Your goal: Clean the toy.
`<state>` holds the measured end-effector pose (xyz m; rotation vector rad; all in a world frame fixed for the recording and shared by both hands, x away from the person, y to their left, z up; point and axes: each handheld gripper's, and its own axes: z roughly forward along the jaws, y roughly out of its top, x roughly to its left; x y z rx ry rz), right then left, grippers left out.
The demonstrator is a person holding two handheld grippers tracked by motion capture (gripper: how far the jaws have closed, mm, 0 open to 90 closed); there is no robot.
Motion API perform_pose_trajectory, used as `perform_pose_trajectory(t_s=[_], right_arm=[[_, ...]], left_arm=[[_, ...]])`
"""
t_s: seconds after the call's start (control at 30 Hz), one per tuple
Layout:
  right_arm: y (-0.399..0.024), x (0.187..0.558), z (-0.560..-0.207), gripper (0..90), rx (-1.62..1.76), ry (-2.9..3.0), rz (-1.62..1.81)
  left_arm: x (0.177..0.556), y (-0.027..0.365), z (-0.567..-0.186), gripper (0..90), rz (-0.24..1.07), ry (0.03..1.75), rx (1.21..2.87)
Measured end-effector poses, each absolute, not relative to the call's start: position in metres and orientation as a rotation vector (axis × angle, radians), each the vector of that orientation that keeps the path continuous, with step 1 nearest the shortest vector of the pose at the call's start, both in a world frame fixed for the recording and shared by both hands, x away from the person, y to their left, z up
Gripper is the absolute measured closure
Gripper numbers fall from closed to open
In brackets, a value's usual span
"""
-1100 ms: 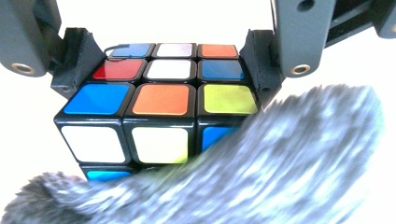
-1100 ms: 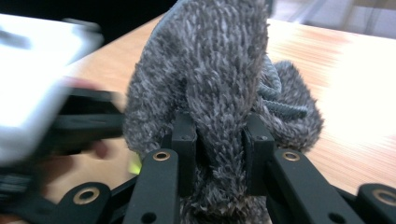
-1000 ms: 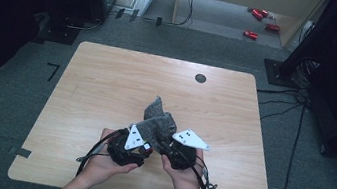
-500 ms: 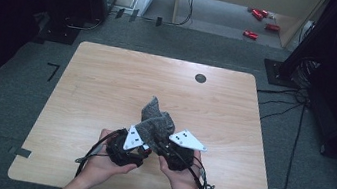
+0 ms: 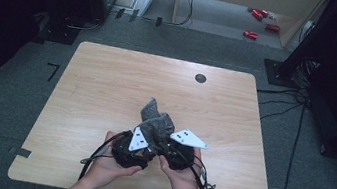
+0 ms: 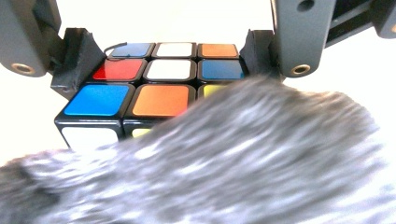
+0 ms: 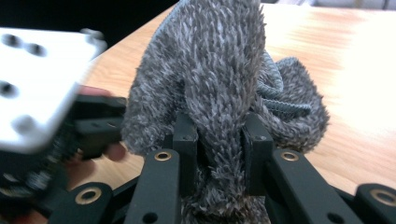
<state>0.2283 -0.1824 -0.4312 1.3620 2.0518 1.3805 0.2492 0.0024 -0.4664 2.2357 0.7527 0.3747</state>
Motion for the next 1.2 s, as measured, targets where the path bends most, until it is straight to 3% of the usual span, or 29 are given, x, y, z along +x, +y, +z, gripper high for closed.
perform_pose_trajectory(t_s=[0.33, 0.53, 0.73, 0.93, 1.2], right_arm=[[-0.169, 0.226, -0.440, 73.1, 1.268, 2.157, 1.383], [-0.186, 0.234, -0.447, 73.1, 1.317, 2.162, 1.419], [-0.163, 0.222, -0.443, 72.5, 1.223, 2.180, 1.379], [-0.183, 0.236, -0.447, 72.9, 1.374, 2.123, 1.401], [-0.169, 0.229, -0.442, 72.8, 1.259, 2.166, 1.373]], left_arm=[[0.238, -0.017, -0.483, 35.2, 0.337, 0.694, 2.291], [0.255, 0.003, -0.486, 35.2, 0.287, 0.801, 2.234], [0.247, -0.011, -0.488, 35.2, 0.307, 0.790, 2.221], [0.251, -0.011, -0.490, 35.2, 0.288, 0.784, 2.212], [0.251, -0.012, -0.489, 35.2, 0.304, 0.775, 2.204]])
